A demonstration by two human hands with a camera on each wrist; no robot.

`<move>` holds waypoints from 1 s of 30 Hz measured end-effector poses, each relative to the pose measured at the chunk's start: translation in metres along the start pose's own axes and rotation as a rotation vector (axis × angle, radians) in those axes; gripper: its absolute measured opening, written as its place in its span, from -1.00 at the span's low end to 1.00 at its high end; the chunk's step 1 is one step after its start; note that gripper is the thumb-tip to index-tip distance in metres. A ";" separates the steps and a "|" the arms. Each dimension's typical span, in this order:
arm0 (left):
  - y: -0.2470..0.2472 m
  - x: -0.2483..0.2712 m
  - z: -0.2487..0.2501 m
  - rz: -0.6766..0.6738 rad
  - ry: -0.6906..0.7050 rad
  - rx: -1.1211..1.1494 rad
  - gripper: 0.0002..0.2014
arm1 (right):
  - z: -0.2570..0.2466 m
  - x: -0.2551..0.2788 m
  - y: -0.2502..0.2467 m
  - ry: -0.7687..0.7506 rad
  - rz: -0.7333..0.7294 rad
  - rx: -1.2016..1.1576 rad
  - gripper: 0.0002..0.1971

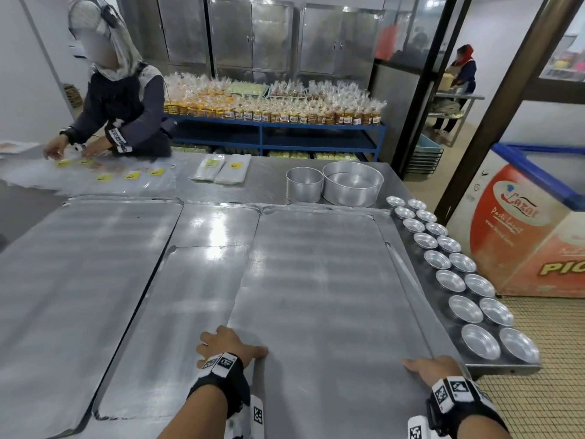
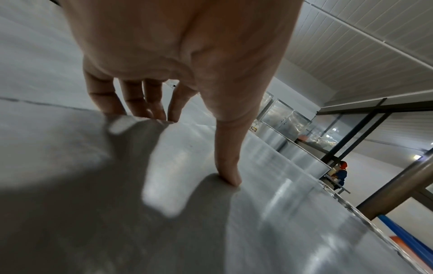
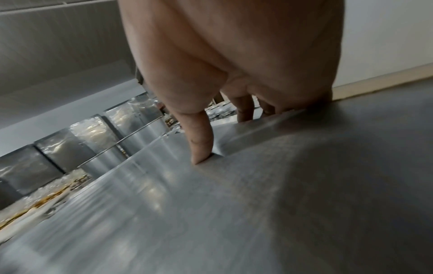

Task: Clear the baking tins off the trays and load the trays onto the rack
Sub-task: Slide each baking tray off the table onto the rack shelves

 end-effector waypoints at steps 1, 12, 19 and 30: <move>0.000 0.001 -0.001 -0.014 -0.007 0.004 0.13 | 0.001 0.000 -0.002 0.005 0.006 0.001 -0.28; -0.007 -0.005 -0.016 -0.227 -0.057 0.109 -0.14 | 0.026 0.016 0.008 0.074 0.039 -0.017 -0.28; -0.040 -0.016 -0.031 -0.169 -0.009 0.211 -0.40 | 0.029 0.056 0.035 0.125 0.016 -0.108 -0.30; -0.082 -0.043 -0.056 -0.137 0.100 0.150 -0.44 | 0.024 0.120 0.085 0.133 0.021 -0.118 -0.70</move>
Point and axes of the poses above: each hand's wrist, its own x-axis away from the middle knuckle, its own y-axis out of the palm, z = x × y, the point moved 10 cm from there along -x, towards the middle knuckle, and after that the axes turned 14 degrees about x, right-handed, at the moved point
